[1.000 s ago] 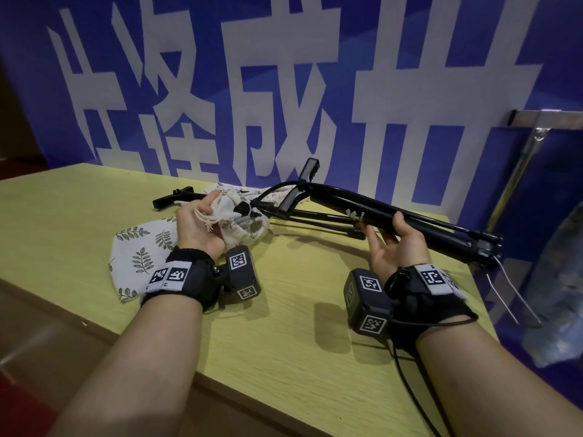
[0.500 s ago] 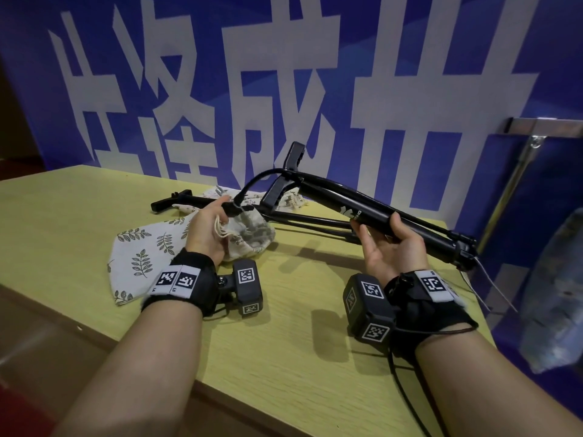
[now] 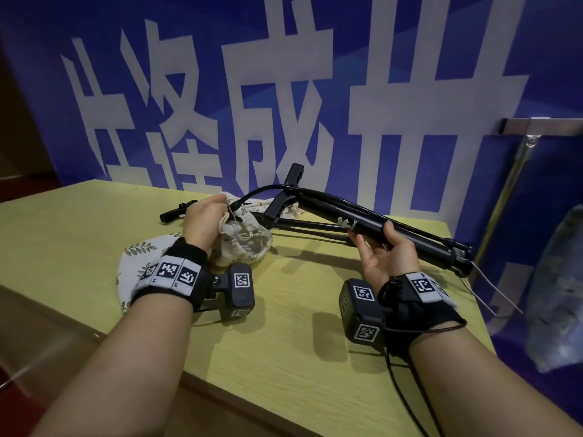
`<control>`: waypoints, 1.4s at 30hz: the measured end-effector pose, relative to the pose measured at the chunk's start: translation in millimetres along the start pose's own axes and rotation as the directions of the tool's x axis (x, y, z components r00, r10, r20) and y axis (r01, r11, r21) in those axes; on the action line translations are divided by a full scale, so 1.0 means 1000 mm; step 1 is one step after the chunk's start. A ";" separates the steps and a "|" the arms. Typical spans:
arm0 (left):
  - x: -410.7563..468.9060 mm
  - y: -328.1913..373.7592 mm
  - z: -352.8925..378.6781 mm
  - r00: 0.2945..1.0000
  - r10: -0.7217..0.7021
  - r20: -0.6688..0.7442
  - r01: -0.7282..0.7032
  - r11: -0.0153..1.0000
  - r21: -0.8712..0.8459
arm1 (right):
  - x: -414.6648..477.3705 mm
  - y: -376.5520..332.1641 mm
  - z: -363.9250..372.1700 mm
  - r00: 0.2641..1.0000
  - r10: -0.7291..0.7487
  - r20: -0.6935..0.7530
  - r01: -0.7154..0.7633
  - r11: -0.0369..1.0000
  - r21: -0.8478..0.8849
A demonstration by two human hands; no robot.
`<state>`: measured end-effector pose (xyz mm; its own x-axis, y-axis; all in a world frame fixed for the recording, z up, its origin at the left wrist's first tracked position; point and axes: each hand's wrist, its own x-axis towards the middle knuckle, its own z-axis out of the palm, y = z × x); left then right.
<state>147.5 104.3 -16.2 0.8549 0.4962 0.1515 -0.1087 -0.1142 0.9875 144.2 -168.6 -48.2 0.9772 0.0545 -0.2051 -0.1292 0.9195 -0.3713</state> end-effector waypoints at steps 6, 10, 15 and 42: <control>-0.005 0.031 -0.005 0.993 0.077 0.095 -0.108 0.915 0.388 | 0.000 -0.002 -0.001 0.999 0.014 -0.047 -0.011 0.998 0.058; -0.007 0.042 -0.010 0.988 0.032 0.148 -0.092 0.904 0.417 | 0.002 -0.005 -0.002 0.998 0.022 -0.054 -0.017 0.997 0.081; -0.009 0.050 -0.012 0.989 0.056 0.137 -0.107 0.909 0.402 | 0.000 -0.007 -0.002 0.997 0.013 -0.071 -0.006 0.995 0.101; -0.020 0.057 0.019 0.922 -0.094 0.377 0.213 0.933 -0.289 | -0.008 0.002 0.007 0.992 0.027 0.125 -0.006 0.985 -0.171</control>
<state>133.2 71.5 36.6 0.9892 0.1436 0.0307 -0.0660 0.2480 0.9665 137.7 -164.2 -41.2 0.9867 0.1279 -0.1003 -0.1615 0.8392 -0.5193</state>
